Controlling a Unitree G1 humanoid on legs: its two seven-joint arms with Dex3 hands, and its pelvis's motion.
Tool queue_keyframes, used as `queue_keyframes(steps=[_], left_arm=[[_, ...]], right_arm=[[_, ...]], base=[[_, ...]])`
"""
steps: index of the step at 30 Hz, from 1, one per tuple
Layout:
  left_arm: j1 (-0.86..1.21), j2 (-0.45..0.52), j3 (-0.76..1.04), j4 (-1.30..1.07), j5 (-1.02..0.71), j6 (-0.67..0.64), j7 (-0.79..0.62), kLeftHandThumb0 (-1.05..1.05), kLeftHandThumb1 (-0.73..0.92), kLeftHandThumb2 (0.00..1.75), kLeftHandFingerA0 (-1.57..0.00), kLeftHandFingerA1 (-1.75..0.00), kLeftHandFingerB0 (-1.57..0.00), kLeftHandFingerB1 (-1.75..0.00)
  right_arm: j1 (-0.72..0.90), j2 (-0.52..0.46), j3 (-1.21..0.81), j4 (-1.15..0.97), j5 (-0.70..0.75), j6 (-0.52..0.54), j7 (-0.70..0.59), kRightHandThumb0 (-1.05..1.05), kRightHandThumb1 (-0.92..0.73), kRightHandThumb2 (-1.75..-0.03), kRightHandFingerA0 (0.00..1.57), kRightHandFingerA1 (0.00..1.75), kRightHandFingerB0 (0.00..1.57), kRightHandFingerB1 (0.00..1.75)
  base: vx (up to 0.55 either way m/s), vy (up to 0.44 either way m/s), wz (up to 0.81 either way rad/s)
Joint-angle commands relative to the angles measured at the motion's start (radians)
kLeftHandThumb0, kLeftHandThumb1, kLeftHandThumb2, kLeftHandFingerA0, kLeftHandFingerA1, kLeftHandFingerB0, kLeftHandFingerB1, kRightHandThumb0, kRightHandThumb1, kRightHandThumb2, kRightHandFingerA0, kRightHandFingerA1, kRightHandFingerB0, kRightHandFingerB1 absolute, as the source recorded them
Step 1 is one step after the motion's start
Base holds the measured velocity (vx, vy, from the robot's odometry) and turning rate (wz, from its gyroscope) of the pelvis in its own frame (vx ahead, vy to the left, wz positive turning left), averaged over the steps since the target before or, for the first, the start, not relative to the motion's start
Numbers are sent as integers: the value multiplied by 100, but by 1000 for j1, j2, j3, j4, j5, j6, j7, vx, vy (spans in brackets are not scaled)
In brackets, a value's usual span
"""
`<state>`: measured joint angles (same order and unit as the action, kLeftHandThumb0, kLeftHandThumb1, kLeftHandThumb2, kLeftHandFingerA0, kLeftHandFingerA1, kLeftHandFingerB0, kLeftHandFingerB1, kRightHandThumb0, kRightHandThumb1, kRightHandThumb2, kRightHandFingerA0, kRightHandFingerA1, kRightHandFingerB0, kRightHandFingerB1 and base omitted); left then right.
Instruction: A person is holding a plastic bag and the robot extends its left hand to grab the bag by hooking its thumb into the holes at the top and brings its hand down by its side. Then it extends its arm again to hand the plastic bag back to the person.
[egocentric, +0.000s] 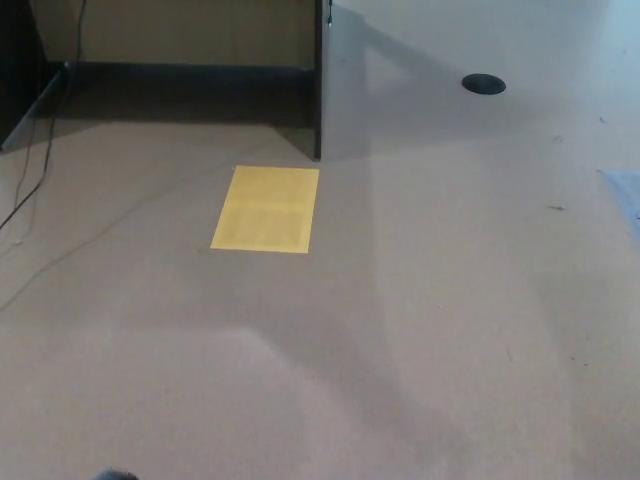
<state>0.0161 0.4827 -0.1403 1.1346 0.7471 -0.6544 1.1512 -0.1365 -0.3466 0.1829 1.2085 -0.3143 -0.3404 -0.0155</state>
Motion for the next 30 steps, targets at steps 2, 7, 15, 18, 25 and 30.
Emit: queue_keyframes(steps=[2,7,15,18,25,30], left_arm=[[-26,53,28,42,-68,21,35,3,64,60,-83,-147,-92,-82],[-48,54,35,-34,-80,-43,50,2,65,64,-93,-153,-93,-96],[-42,14,62,-591,-82,-36,-70,0,69,85,-87,-164,-79,-134],[-84,2,62,-720,-90,-6,-141,0,72,80,-86,-165,-75,-136],[-343,-25,88,-854,-76,176,-273,-9,69,80,-86,-175,-72,-149],[-519,1,104,-772,-103,207,-338,-7,72,83,-84,-175,-69,-150]], right_arm=[[10,-1,-6,-5,4,1,-10,-33,-66,-60,67,46,61,41],[-14,-2,1,1,-1,9,1,-34,-65,-60,66,46,60,41],[-13,-3,2,2,-3,19,-4,-37,-64,-61,67,46,60,41],[-18,-4,-2,-1,0,23,-5,-36,-64,-61,67,46,60,41],[-10,-10,-3,-5,2,6,3,-30,-67,-60,68,46,63,41],[-15,-12,-1,-9,1,5,6,-35,-65,-61,67,46,61,41]], base=[[0,0,0],[0,0,0],[0,0,0],[0,0,0],[0,0,0],[0,0,0]])
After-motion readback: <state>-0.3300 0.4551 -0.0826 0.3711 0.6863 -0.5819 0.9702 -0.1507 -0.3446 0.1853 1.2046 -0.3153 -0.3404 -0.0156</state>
